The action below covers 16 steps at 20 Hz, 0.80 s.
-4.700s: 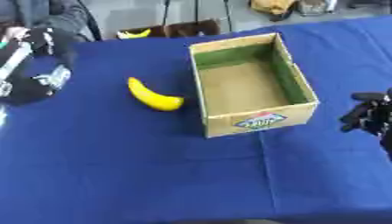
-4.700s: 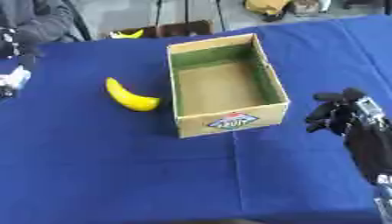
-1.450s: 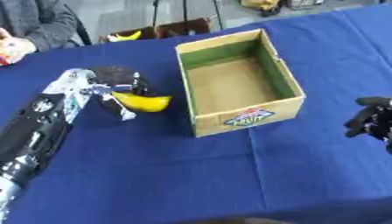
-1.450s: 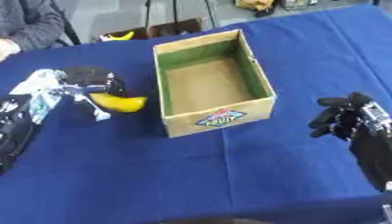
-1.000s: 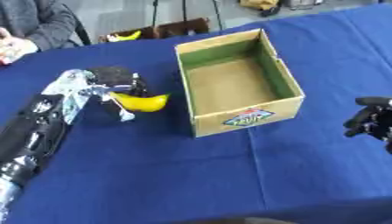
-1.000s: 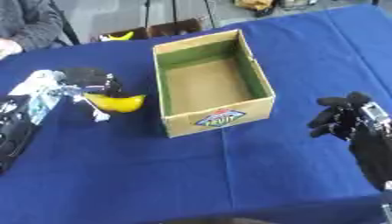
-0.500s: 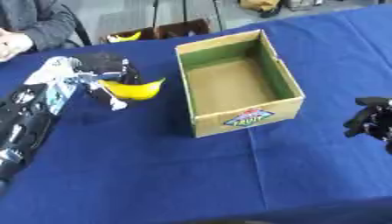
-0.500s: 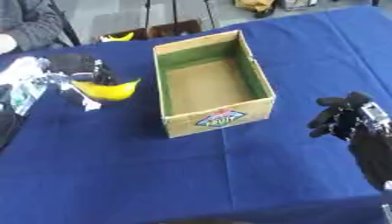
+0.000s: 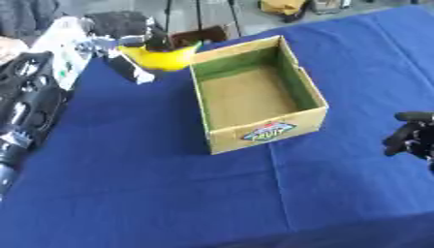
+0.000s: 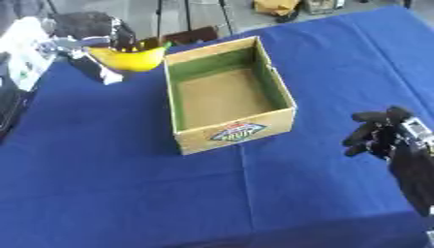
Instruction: Pick up objects on the table and place them in the box.
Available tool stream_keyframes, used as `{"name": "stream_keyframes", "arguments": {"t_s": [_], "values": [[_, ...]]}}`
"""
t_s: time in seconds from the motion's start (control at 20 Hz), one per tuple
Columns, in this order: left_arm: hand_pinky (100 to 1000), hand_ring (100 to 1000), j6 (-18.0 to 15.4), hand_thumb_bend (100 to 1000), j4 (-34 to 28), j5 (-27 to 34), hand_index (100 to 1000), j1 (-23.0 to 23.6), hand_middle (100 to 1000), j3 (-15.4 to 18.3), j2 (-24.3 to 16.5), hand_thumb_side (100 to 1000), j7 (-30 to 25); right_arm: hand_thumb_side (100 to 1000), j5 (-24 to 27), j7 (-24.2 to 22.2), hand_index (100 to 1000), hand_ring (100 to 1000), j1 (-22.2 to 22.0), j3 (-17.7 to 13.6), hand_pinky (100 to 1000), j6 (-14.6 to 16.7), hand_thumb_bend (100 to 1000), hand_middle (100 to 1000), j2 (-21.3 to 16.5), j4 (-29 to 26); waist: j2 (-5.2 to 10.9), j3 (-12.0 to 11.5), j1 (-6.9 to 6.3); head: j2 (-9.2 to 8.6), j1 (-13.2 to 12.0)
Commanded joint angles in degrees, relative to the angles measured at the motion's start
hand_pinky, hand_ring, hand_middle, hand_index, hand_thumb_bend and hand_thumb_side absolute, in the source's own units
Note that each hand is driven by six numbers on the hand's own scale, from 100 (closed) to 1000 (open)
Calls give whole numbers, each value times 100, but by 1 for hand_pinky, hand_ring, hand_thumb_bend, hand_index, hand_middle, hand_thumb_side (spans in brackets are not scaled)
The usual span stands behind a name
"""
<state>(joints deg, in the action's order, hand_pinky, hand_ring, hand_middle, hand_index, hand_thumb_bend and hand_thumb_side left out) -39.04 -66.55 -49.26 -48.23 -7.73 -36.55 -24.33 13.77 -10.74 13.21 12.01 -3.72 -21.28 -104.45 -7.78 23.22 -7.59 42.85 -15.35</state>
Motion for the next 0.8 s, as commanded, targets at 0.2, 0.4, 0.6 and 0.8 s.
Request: {"name": "stream_keyframes", "arguments": {"t_s": [0.2, 0.4, 0.6, 0.8], "values": [[450, 469, -340, 100, 61, -41, 595, -391, 460, -124, 304, 194, -194, 1000, 80, -159, 754, 597, 227, 136, 554, -45, 100, 511, -124, -38, 124, 344, -96, 20, -254], [451, 471, -445, 100, 201, -94, 597, -355, 462, -225, 555, 216, -304, 1000, 100, -289, 754, 597, 351, 270, 554, -88, 100, 511, -117, -41, 115, 631, -182, -20, -352], [462, 479, -518, 100, 354, -165, 607, -213, 471, -313, 737, 223, -532, 1000, 67, -378, 754, 597, 387, 364, 554, -121, 100, 510, -117, -29, 90, 772, -241, -35, -384], [469, 482, -563, 100, 497, -202, 612, -82, 475, -355, 853, 231, -750, 1000, 42, -392, 754, 597, 395, 378, 554, -120, 100, 510, -108, -20, 79, 837, -265, -55, -401]]}}
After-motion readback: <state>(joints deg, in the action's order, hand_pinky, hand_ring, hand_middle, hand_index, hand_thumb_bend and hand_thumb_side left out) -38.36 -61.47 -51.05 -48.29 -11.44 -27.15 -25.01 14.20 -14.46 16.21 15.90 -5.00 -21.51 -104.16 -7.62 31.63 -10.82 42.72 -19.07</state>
